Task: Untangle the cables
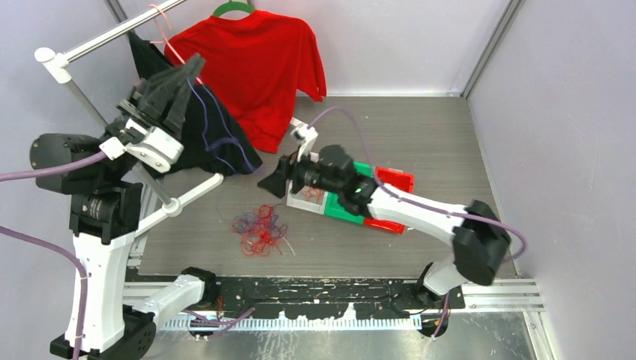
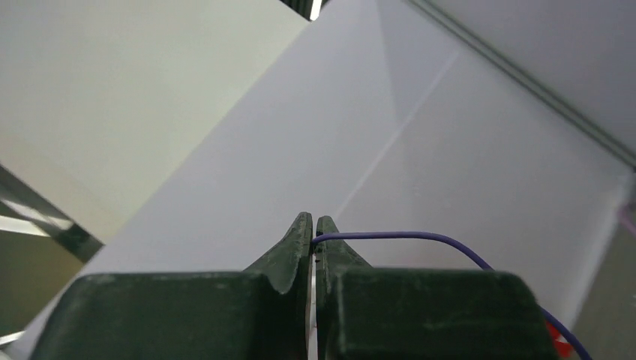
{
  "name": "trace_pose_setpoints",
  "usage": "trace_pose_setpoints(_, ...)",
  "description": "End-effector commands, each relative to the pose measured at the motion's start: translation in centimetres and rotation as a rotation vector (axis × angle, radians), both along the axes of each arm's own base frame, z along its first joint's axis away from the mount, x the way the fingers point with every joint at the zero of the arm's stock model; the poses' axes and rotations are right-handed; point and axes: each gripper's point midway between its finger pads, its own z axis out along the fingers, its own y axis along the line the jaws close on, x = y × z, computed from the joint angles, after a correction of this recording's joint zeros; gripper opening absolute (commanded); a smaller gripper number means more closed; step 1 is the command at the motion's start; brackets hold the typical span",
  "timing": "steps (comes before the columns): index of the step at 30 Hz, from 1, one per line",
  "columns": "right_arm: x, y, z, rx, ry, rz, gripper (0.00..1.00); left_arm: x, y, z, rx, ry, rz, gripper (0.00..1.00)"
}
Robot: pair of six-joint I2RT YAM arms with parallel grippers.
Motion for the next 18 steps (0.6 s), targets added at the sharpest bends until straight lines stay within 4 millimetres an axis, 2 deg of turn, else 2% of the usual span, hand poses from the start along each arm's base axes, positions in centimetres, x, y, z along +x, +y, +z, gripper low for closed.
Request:
trace_pose_setpoints(1,0.7,-3.4,8.4,0.037,-0.2,-0.032,0.76,-0.9,-2.7,-5.2,0.065,0.196,-0.195,0.0)
trace_pose_setpoints(3,0.6,-5.2,9.9,0.032,-0.244,-0.061,0.76,-0.8,-3.3,-6.6,0.077,0.256,-0.234,0.0)
trace_pose_setpoints(7,0.9,-8.2,11.1,-0.006,-0.312,-0.127,0.78,-0.2,-4.3,-8.8,0.079,0.379,-0.29,0.0)
trace_pose_setpoints(12,2.4,-11.2,11.5,-0.059,-0.32,-0.242,0.78,0.9,-6.3,-10.9,0.067,0.508,-0.344,0.0)
trace_pose_setpoints(18,4.5,-14.3,10.6,-0.078,-0.278,-0.392,0.77,1.5,-10.6,-12.2,0.118,0.545,-0.397,0.0)
